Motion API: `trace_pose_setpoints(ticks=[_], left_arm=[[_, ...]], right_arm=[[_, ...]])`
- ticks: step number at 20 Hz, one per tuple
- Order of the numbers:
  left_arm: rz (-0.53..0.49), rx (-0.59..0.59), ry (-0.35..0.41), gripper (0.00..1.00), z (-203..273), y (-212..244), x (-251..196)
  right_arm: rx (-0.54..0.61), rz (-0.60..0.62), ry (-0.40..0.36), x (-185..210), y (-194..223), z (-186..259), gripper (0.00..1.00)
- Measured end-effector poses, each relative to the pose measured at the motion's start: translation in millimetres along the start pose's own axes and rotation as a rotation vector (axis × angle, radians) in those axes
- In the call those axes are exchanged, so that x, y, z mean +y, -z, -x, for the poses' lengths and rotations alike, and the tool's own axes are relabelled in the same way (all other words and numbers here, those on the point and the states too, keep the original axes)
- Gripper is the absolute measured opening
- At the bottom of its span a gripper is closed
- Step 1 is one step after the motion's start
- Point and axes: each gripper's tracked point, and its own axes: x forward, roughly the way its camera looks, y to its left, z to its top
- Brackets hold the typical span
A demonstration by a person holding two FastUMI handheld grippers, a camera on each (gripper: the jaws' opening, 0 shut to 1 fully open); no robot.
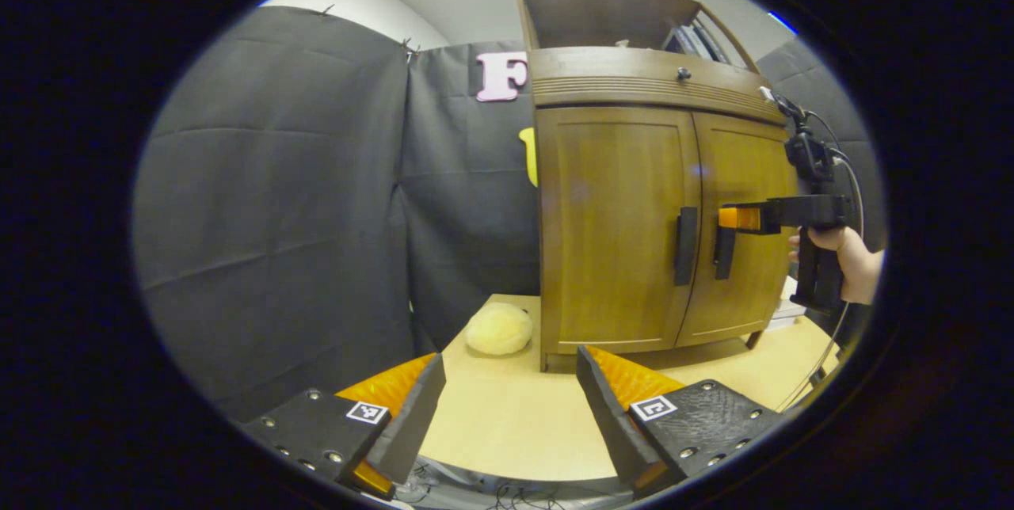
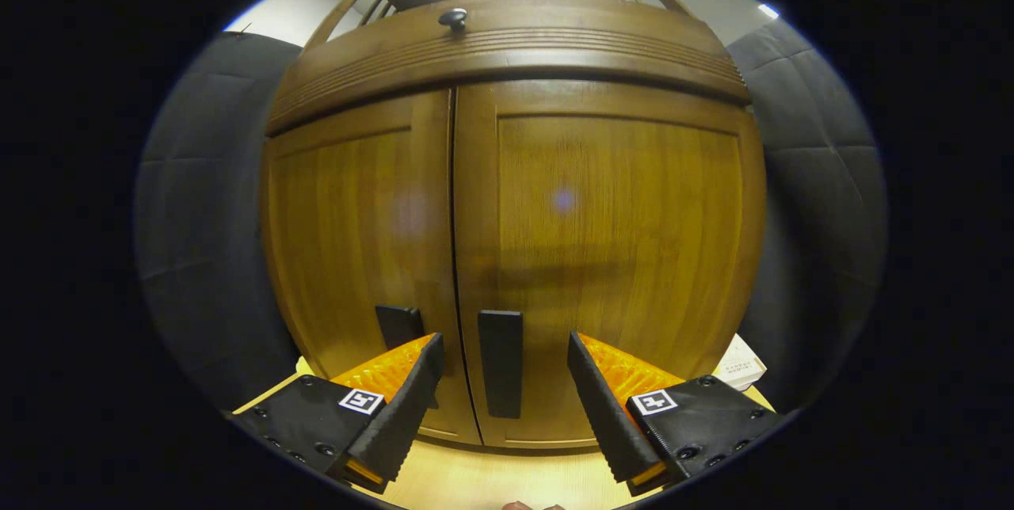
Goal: Open the right door of the double-door shoe cabinet with the right hand, and open the left door with the left hand.
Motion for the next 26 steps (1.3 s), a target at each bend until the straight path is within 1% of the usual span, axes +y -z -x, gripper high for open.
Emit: trace_pose_setpoints(ticks=[4, 7, 10, 12, 13, 14, 15, 17, 18, 19, 20, 21, 23, 25, 26], left_arm=[[0.01, 0.014, -0.071, 0.97, 2.9, 5.6, -2.3], [-0.003, 0.018, -0.13, 0.97, 6.4, 3.1, -1.9], [-0.002, 0.016, -0.152, 0.97, 7.8, 4.2, -2.1], [-0.003, 0.011, -0.158, 0.96, 9.3, 2.9, -2.7], [-0.005, 0.006, -0.163, 0.96, 10.6, 0.8, -1.9], [-0.007, 0.001, -0.161, 0.96, 11.4, 0.5, -3.1], [-0.01, -0.002, -0.157, 0.96, 11.3, 0.5, -3.9], [-0.019, -0.004, -0.143, 0.95, 11.6, 0.0, -3.7], [-0.027, -0.005, -0.133, 0.95, 11.4, -0.4, -4.4], [-0.034, -0.007, -0.124, 0.95, 11.4, -1.5, -4.9], [-0.039, -0.009, -0.112, 0.94, 11.6, -2.9, -5.8], [-0.043, -0.01, -0.101, 0.94, 12.0, -3.5, -7.2], [-0.053, -0.008, -0.084, 0.94, 11.7, -0.7, -7.3], [-0.071, -0.011, -0.07, 0.93, 13.8, 0.9, -9.0], [-0.073, -0.014, -0.06, 0.93, 13.9, -0.2, -10.8]], right_arm=[[0.037, 0.008, -0.026, 1.4, 8.3, -25.2, 0.98], [0.046, 0.012, -0.021, 0.8, 14.4, -35.2, 0.97], [0.049, 0.006, -0.026, -2.8, 13.9, -39.1, 0.97], [0.054, 0.018, -0.027, 0.9, 17.0, -39.6, 0.69], [0.063, 0.017, -0.047, 4.1, 20.9, -41.3, 0.55], [0.074, 0.007, -0.046, 7.3, 21.1, -43.5, 0.54], [0.077, -0.008, -0.039, 7.3, 20.7, -42.0, 0.34], [0.079, -0.02, -0.027, 6.9, 20.9, -42.8, 0.31], [0.077, -0.011, -0.033, 6.8, 21.7, -41.1, 0.31], [0.064, 0.001, -0.05, 7.6, 19.7, -41.4, 0.25], [0.075, -0.004, -0.074, 8.1, 22.5, -41.1, 0.23], [0.082, -0.021, -0.097, 9.1, 21.9, -40.4, 0.17], [0.109, -0.035, -0.111, 9.2, 21.8, -39.7, 0.1], [0.108, -0.03, -0.095, 9.0, 21.6, -37.8, 0.14], [0.101, -0.029, -0.087, 9.3, 19.8, -35.9, 0.1]])
